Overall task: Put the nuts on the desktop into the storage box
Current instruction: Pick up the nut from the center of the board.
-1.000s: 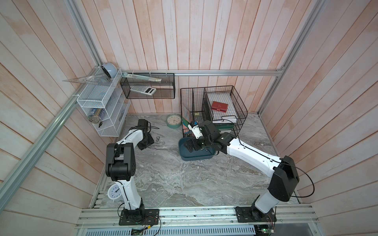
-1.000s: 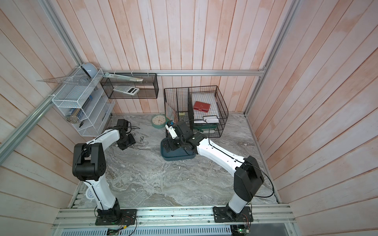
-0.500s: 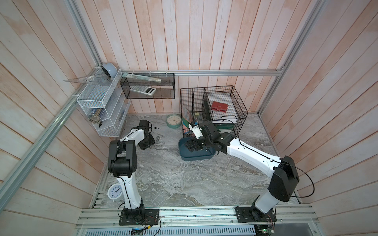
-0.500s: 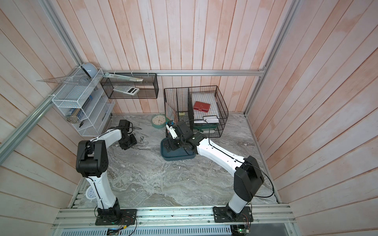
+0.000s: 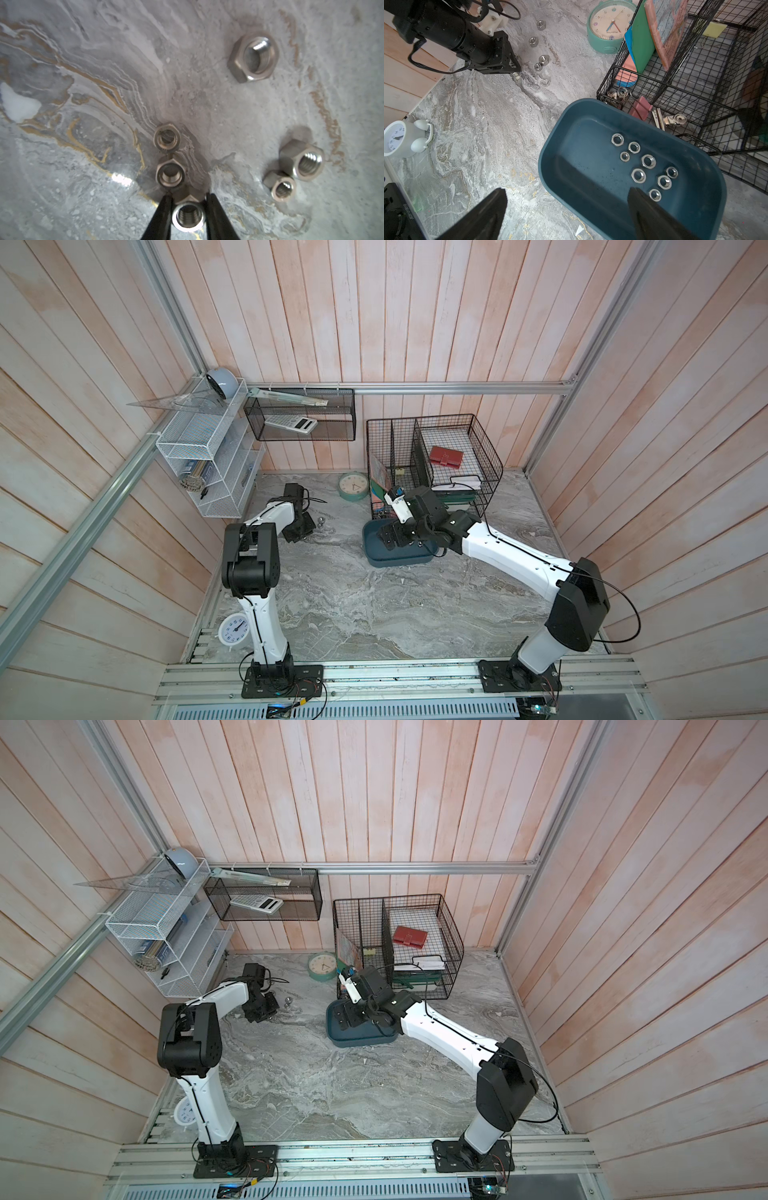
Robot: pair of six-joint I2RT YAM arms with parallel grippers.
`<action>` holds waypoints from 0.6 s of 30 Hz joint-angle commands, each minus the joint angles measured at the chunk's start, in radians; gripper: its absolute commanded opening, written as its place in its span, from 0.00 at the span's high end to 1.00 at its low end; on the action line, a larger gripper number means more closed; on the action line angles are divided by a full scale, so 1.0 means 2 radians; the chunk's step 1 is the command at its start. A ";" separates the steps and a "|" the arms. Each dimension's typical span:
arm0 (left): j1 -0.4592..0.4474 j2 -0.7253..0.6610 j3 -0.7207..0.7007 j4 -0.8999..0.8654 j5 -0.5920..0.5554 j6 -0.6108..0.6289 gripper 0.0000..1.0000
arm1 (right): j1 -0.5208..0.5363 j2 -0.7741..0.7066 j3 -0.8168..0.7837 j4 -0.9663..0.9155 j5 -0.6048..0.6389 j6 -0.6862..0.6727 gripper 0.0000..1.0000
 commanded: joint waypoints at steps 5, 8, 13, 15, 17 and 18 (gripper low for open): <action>-0.016 -0.039 -0.010 -0.008 -0.011 -0.002 0.76 | 0.003 -0.017 -0.005 -0.003 0.009 0.000 0.02; -0.029 -0.054 -0.003 -0.027 -0.017 0.002 0.76 | 0.003 -0.020 -0.007 -0.004 0.014 -0.002 0.02; -0.060 -0.083 0.005 -0.044 -0.026 0.002 0.76 | 0.003 -0.032 -0.023 0.002 0.021 0.006 0.02; -0.072 -0.091 0.011 -0.050 -0.023 -0.001 0.76 | 0.002 -0.040 -0.033 0.006 0.028 0.012 0.02; -0.088 -0.096 0.021 -0.059 -0.019 -0.003 0.76 | 0.002 -0.050 -0.045 0.009 0.034 0.018 0.02; -0.096 -0.098 0.028 -0.064 -0.019 -0.004 0.76 | 0.002 -0.055 -0.051 0.010 0.038 0.020 0.02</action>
